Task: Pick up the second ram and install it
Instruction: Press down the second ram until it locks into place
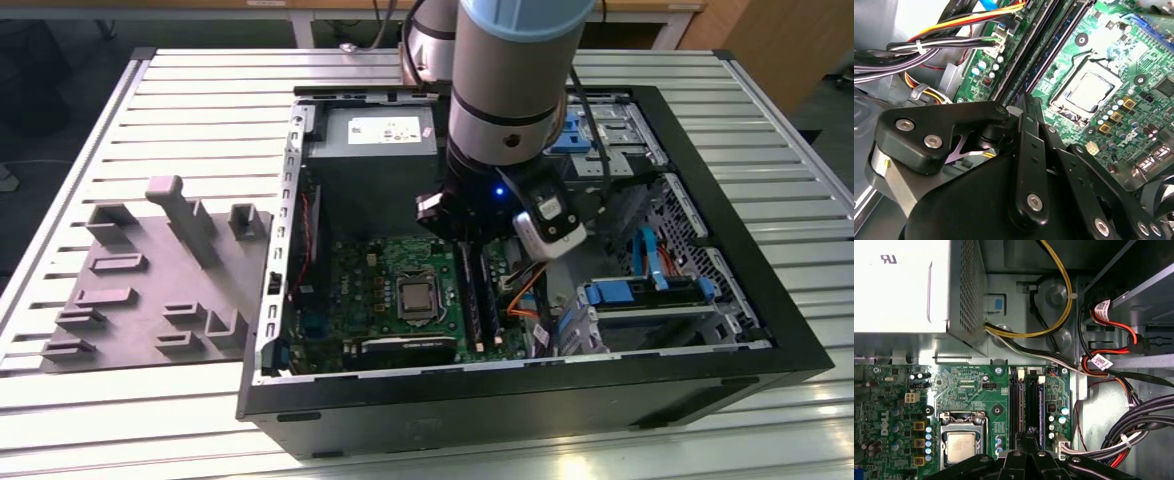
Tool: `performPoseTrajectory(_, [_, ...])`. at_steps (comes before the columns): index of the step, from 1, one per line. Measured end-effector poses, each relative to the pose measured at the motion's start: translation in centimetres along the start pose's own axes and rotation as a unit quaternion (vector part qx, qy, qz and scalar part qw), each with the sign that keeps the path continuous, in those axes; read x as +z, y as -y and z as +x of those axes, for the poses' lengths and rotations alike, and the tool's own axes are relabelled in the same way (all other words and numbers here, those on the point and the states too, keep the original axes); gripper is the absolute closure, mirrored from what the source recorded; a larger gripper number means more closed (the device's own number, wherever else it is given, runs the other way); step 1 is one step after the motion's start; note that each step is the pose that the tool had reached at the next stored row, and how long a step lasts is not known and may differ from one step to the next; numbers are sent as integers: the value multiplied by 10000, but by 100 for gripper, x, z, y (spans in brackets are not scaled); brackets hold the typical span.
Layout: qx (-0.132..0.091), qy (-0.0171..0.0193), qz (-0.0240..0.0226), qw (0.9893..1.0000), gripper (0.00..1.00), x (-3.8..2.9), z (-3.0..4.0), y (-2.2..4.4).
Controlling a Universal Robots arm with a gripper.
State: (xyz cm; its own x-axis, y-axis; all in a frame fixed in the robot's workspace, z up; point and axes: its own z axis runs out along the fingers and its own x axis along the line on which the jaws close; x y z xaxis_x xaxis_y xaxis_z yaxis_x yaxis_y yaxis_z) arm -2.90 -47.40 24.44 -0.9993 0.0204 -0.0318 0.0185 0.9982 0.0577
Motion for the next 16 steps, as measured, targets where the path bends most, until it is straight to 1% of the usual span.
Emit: performPoseTrajectory(16, [0,0,0,10000,89,32,4,-147])
